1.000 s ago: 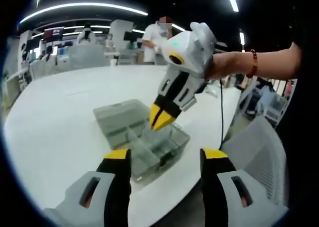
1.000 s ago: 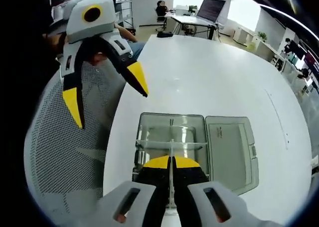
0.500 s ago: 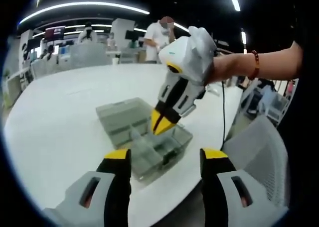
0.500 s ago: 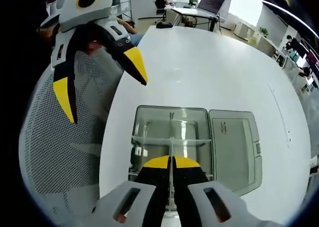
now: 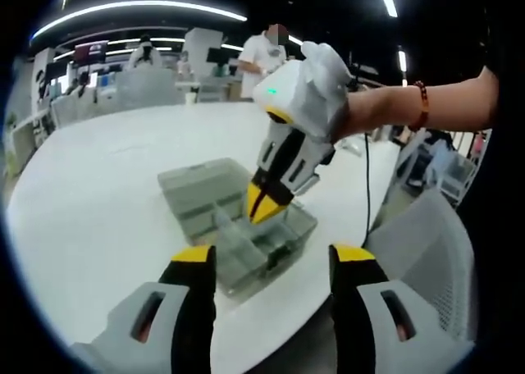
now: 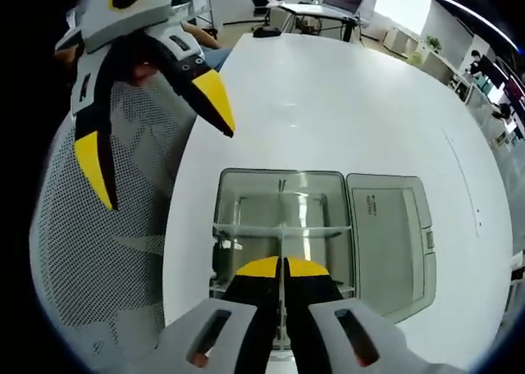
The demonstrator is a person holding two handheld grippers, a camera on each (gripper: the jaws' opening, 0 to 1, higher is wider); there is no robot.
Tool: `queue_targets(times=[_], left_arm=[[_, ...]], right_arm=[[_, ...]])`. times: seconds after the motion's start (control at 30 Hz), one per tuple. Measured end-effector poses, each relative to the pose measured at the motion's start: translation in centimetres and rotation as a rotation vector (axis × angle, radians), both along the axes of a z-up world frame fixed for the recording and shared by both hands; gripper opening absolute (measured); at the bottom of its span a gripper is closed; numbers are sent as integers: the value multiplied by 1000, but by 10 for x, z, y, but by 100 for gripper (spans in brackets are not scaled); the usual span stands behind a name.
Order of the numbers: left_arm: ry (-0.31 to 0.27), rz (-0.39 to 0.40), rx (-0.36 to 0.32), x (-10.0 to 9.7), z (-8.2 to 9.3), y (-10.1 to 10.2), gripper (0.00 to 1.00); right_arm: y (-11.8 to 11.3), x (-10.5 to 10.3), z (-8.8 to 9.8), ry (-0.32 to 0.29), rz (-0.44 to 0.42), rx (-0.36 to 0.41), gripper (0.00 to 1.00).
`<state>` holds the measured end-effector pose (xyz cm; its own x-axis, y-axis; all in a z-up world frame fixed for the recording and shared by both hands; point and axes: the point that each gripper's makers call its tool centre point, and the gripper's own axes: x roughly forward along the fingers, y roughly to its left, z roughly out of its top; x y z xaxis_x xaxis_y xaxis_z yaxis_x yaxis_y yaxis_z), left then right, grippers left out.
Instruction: Insert the divider into the dual guide fixture by aligning both edges with the guide slots and pushing it downward to the bottom, including one-sided entry, uneven engagement, binding, and posture correction.
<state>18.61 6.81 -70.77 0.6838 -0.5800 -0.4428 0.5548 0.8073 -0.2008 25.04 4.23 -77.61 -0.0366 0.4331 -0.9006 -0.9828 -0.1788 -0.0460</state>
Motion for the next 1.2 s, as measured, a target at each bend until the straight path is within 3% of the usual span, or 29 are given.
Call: queue_targets(times=[0.43, 0.53, 0.73, 1.0, 1.2], left_arm=[[8, 2, 9, 1, -2, -1, 55], [14, -1, 11, 1, -1, -1, 55], [17, 2, 28, 2, -3, 3, 55], [54, 61, 28, 3, -11, 12, 54], [72, 125, 42, 9, -17, 24, 54]], right_arm=[[-1, 1, -3, 21, -11, -15, 0], [-2, 1, -4, 0, 7, -15, 0], [-3, 2, -2, 30, -53, 15, 0], [2, 0, 0, 47, -105, 80, 3], [5, -1, 2, 39, -140, 129, 10]])
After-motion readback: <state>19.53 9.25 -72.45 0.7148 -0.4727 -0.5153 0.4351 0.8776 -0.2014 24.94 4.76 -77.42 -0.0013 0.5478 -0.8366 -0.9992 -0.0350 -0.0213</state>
